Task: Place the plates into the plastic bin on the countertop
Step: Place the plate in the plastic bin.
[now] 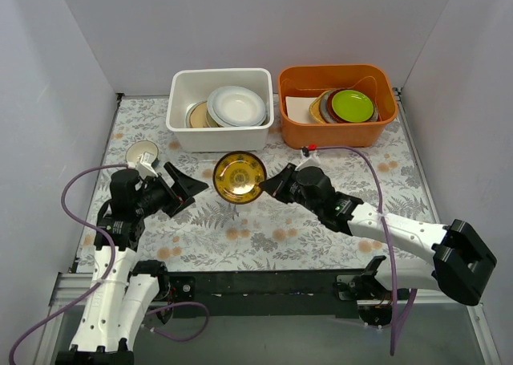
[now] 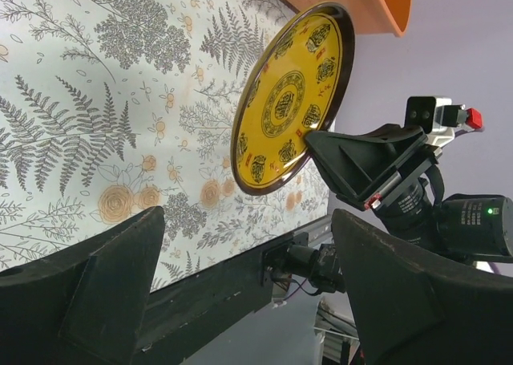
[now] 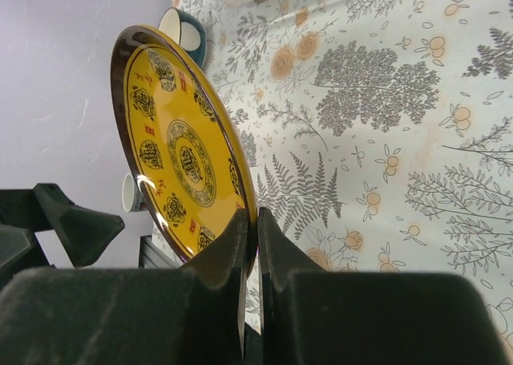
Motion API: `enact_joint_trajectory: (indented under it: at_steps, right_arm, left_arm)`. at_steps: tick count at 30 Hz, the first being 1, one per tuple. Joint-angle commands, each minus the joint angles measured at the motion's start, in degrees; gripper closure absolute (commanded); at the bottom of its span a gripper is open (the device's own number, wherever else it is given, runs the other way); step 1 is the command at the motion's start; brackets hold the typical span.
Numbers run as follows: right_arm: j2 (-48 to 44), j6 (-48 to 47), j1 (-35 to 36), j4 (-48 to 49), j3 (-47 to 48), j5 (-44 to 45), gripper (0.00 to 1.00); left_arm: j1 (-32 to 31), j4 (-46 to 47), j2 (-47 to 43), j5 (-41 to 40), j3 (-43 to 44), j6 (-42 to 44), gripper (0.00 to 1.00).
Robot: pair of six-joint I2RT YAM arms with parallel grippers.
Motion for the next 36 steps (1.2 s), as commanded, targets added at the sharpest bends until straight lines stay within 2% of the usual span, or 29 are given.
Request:
enact_joint_trajectory:
  at_steps: [1,8,14,22,27,28,31,32,36]
  right_arm:
    - [2.5,-3.4,-0.1,3.2,6.8,-4.3,0.98]
    - [5.0,-5.4,-0.1,2.2,10.6,-8.9,0.98]
    - [7.6,-5.5,-0.1,3.8,11.9,-12.5,0.98]
    - [9.6,-5.6,-0.1,4.9,13.3,-15.6,0.97]
    - [10.1,-5.7,-0.1,5.6,13.8,-17.0,0.98]
    - [10.2,-5.7,-0.1,5.5,14.0,-17.3,0.97]
    - [10.3,-5.7,-0.1,5.7,13.9,-17.5,0.97]
    - [10.3,-5.7,-0.1,5.6,13.8,-17.5,0.97]
    - [10.2,-6.3,-0.2,4.8,13.8,-17.2,0.95]
  left_arm:
    - [-0.2,3.0,1.1,2.2,-1.3,1.5,0.16]
    - [-0.4,5.3,4.6,2.8,-2.3,3.3,0.17]
    - [-0.7,7.2,7.5,2.9,-2.1,4.3,0.25]
    - [-1.3,10.4,9.2,3.4,-3.8,3.3,0.45]
    - [-1.6,11.9,10.0,3.5,-4.6,3.0,0.55]
    - [-1.9,12.1,10.2,3.6,-4.6,2.9,0.57]
    - [-2.1,12.3,10.6,3.3,-4.5,2.9,0.77]
    - [-2.2,12.4,10.5,3.2,-4.4,2.7,1.00]
    - [-2.5,12.6,10.8,2.6,-4.3,2.5,1.00]
